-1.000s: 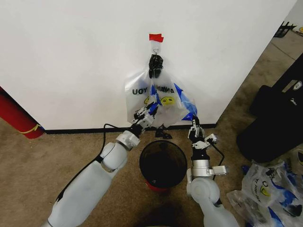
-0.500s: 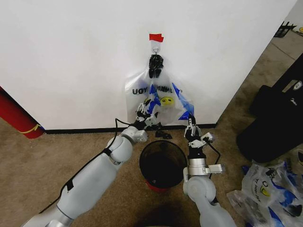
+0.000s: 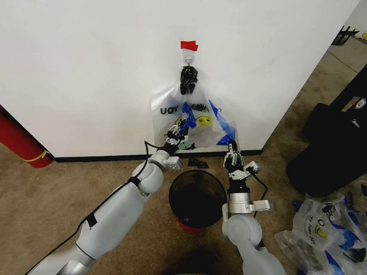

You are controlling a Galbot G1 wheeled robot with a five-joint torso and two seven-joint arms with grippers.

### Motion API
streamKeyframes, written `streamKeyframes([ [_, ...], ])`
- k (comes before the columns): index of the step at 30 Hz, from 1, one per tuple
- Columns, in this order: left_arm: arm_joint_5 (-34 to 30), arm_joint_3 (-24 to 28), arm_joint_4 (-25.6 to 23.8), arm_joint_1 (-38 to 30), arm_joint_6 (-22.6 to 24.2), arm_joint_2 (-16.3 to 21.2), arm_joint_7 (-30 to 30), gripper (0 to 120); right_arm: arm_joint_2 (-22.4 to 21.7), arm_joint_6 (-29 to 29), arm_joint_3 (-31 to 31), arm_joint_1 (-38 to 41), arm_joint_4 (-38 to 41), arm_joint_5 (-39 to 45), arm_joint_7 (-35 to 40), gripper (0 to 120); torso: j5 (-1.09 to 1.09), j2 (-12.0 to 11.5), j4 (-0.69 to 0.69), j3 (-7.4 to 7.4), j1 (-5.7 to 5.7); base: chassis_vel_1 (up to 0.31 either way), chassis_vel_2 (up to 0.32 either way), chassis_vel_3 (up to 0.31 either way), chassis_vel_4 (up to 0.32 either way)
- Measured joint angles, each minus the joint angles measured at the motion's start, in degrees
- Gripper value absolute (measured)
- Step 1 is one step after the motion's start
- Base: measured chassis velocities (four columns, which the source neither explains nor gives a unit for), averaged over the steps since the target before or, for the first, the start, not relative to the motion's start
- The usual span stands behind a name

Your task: Pick up the garbage bag from the wall and place it over the trash bin.

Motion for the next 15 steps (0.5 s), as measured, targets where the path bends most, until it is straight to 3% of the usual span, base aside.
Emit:
streamKeyframes([
  [2, -3.5, 0.0, -0.8, 0.5, 0.1, 0.5, -0.7, 10, -0.1, 0.0, 0.1, -0.1, 0.1, 0.0, 0.0, 0, 0.0, 0.0, 0.0, 0.0, 0.0, 0.0, 0.0, 0.0, 0.0],
  [4, -11.6, 0.0, -2.7, 1.9, -0.1, 1.6, -1.4, 0, -0.3, 0.0, 0.3, -0.2, 0.2, 0.0, 0.0, 0, 0.0, 0.0, 0.0, 0.0, 0.0, 0.0, 0.0, 0.0, 0.0],
  [5, -11.6, 0.0, -2.7, 1.9, -0.1, 1.6, -1.4, 0, -0.3, 0.0, 0.3, -0.2, 0.2, 0.0, 0.0, 0, 0.0, 0.0, 0.0, 0.0, 0.0, 0.0, 0.0, 0.0, 0.0],
  [11, -35.6, -1.6, -10.3, 8.3, -5.4, 3.8, 0.3, 0, -0.9, 0.4, 1.9, 0.6, -2.7, 0.7, 0.0, 0, 0.01, 0.0, 0.0, 0.0, 0.0, 0.0, 0.0, 0.0, 0.0],
  [15, -42.1, -4.2, -13.1, 11.7, -7.6, 3.7, 1.4, 0, -1.2, 0.6, 2.5, 0.7, -3.9, 0.8, -0.3, 0, 0.0, 0.0, 0.0, 0.0, 0.0, 0.0, 0.0, 0.0, 0.0],
])
